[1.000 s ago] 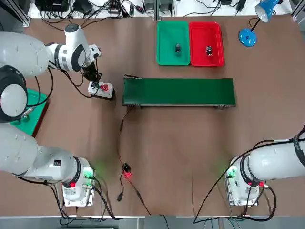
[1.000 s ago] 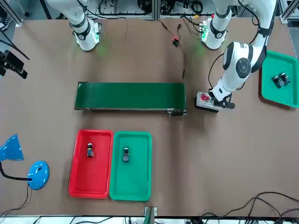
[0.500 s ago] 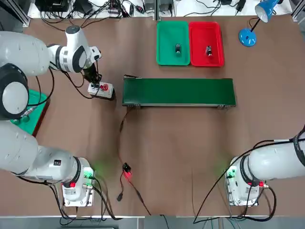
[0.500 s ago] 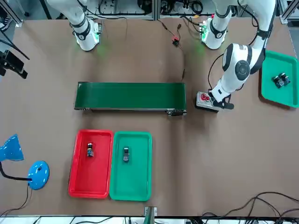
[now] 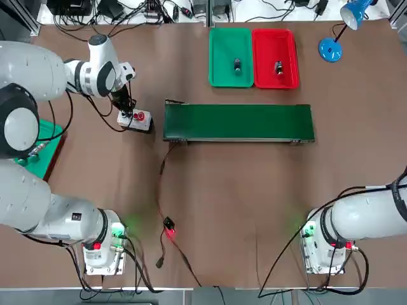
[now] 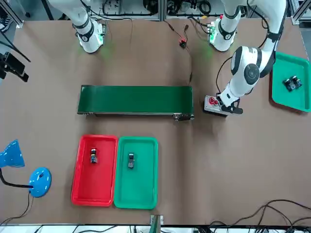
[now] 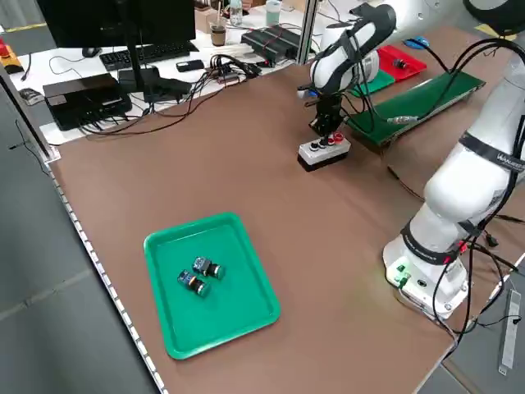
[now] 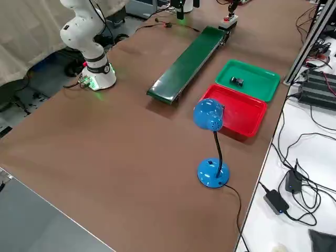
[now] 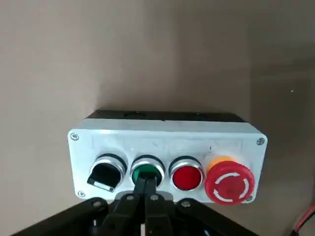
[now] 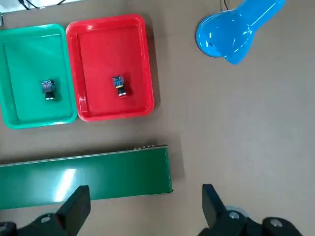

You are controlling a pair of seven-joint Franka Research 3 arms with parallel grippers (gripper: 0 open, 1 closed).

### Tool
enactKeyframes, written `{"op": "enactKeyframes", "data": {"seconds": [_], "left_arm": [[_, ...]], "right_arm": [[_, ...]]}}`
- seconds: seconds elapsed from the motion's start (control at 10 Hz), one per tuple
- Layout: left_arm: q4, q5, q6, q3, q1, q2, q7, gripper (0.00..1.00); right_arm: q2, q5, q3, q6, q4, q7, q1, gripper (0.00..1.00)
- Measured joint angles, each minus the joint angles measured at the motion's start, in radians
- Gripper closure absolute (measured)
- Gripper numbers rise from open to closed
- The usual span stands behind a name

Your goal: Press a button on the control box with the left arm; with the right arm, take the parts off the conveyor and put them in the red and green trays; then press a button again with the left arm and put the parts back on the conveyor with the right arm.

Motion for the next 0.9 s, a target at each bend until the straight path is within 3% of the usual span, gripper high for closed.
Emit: {"op": "enactKeyframes", "data": {"seconds": [0.2,0.3,0.5,0.9], "left_arm": [[0.022,0.0,-0.022,0.0,0.001,-0.022,0.0,0.99],[0.065,0.0,-0.092,0.002,0.002,-0.048,0.0,0.97],[0.226,0.0,-0.279,0.011,0.003,-0.093,0.0,0.89],[0.576,0.0,-0.49,0.082,0.005,-0.107,0.003,0.29]], "right_arm": [[0.0,0.0,0.0,0.0,0.0,0.0,0.0,0.0],[0.0,0.0,0.0,0.0,0.0,0.0,0.0,0.0],[0.0,0.0,0.001,0.0,-0.001,-0.001,0.0,0.0],[0.0,0.0,0.002,-0.001,-0.004,-0.001,0.0,0.0]]}}
